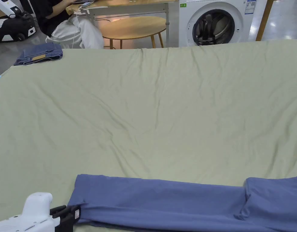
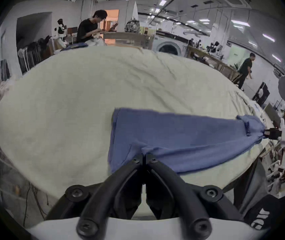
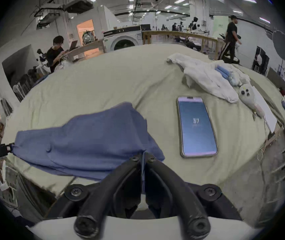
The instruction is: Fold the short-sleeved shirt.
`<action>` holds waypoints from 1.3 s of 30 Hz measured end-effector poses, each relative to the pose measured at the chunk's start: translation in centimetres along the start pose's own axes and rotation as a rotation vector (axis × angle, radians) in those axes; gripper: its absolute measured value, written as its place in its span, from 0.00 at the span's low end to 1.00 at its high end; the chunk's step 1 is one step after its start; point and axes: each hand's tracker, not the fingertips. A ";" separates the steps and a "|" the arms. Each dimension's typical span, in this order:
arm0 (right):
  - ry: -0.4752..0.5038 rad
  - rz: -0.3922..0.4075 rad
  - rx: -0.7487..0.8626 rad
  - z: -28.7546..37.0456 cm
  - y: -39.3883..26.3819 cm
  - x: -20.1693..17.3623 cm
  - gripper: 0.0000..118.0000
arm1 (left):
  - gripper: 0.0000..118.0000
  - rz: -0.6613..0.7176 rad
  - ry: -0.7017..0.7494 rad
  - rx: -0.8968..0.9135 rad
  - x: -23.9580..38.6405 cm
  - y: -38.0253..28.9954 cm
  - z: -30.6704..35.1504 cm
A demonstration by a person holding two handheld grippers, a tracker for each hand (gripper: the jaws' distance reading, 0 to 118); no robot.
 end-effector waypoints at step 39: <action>0.230 0.145 0.307 5.0 3.0 -9.1 0.00 | 0.57 0.380 -0.387 0.031 -9.6 4.6 -0.9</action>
